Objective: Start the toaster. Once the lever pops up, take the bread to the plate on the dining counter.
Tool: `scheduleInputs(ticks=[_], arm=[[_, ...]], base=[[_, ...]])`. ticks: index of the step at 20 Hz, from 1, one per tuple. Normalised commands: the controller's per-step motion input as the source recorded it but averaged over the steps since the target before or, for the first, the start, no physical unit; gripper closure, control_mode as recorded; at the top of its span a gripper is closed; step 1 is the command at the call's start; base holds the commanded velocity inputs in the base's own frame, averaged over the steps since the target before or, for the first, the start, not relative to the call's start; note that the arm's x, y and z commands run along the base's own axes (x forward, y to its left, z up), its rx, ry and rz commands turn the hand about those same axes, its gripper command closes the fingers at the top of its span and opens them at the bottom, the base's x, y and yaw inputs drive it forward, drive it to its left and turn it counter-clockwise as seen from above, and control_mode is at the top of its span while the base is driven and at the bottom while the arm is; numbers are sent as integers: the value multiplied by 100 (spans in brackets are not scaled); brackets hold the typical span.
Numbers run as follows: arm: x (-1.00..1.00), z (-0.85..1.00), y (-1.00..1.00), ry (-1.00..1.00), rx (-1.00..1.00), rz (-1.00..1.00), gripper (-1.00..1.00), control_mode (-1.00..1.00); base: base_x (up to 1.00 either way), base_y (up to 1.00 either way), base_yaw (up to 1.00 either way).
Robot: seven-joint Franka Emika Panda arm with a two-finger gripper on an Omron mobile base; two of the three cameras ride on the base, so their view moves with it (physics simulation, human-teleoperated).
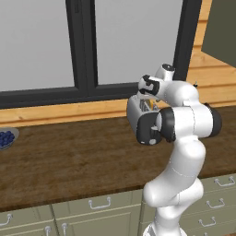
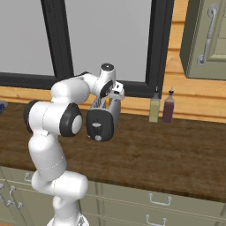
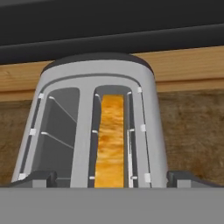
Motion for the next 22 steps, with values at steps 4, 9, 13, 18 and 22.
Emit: scheduleInputs(ticks=[4, 9, 13, 18, 22], arm=[[0, -5, 0, 0, 0, 0, 100, -100], [0, -3, -4, 0, 1, 0, 100, -100], [0, -2, 0, 0, 0, 0, 100, -100], [-26, 27, -1, -10, 3, 12, 100, -100], [-44, 98, 0, -19, 5, 12, 100, -100]], base=[[0, 0, 0], [0, 0, 0], [0, 0, 0], [0, 0, 0], [0, 0, 0]])
